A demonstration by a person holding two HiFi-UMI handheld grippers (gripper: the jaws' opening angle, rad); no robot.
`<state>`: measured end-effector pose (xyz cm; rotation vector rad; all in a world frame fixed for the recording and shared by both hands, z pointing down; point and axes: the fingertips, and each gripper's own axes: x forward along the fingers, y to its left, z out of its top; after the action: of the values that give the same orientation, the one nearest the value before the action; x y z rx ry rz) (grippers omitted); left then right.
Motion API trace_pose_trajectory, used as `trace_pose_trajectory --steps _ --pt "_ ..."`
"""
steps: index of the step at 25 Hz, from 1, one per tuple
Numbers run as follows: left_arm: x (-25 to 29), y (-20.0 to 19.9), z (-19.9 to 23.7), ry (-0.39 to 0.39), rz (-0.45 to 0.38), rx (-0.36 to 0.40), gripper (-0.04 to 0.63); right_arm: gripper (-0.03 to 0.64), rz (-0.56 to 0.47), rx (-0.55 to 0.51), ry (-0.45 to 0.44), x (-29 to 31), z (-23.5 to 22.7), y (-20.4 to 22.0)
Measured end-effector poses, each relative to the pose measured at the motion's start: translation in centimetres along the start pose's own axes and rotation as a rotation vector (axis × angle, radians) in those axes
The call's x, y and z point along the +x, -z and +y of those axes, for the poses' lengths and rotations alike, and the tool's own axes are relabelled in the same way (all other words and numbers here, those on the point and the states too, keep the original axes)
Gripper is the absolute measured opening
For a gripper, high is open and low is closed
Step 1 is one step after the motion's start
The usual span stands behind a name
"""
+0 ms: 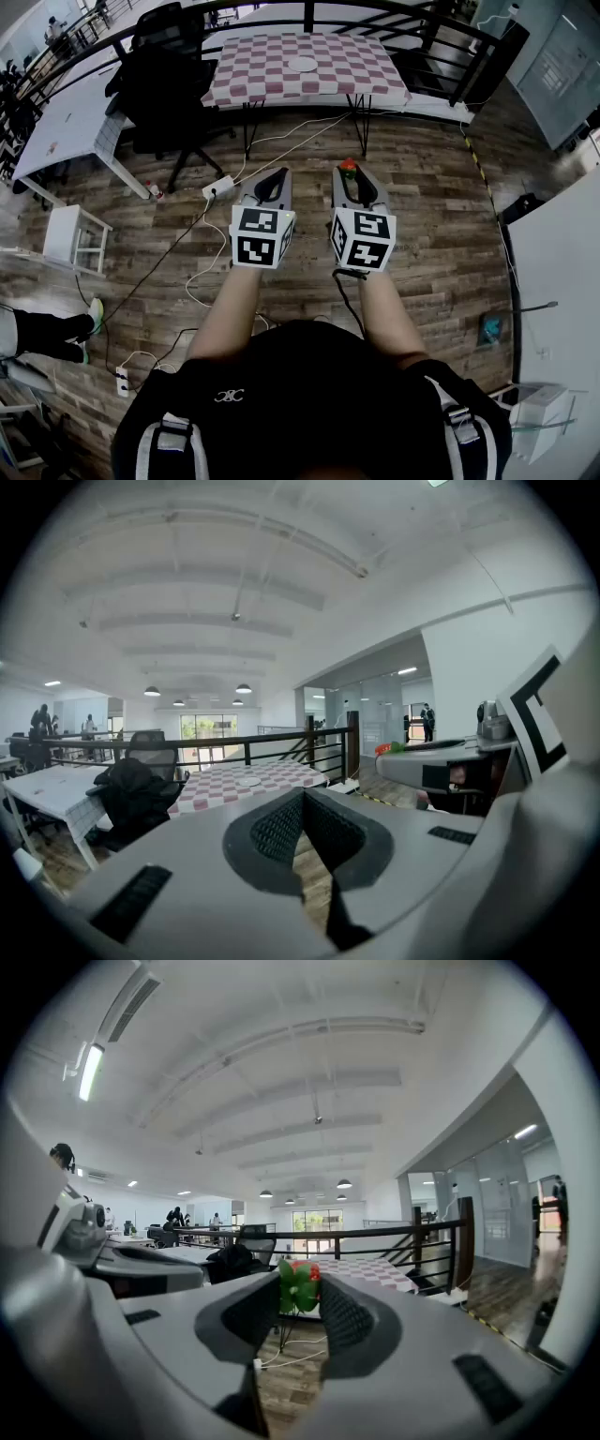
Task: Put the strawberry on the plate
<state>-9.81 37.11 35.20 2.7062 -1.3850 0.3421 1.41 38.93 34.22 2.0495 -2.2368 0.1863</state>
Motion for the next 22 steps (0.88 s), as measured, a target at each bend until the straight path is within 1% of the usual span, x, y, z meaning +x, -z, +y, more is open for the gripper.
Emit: trace_pose_trajectory --steps 6,12,15,18,22 --pt "1.5 -0.6 -1.8 -0.010 -0.012 -0.021 -0.009 0.140 -0.012 0.030 -0.017 0.0 -2.7 0.3" --pt "3.1 -0.2 -3.0 -0.040 0.004 -0.041 -0.009 0.140 -0.009 -0.002 -0.028 0.2 -5.0 1.0" --pt "3.8 0.2 -3.7 -0.050 0.006 -0.052 -0.009 0.140 0.000 0.000 -0.046 0.5 -6.1 1.4" --pt "5.0 0.3 -3.7 -0.057 0.014 -0.053 -0.009 0.140 0.002 0.014 -0.062 1.5 -6.8 1.4" --pt "6.8 0.0 -2.7 -0.062 0.015 -0.058 -0.009 0.140 -0.001 0.013 -0.086 3.7 -6.8 1.1"
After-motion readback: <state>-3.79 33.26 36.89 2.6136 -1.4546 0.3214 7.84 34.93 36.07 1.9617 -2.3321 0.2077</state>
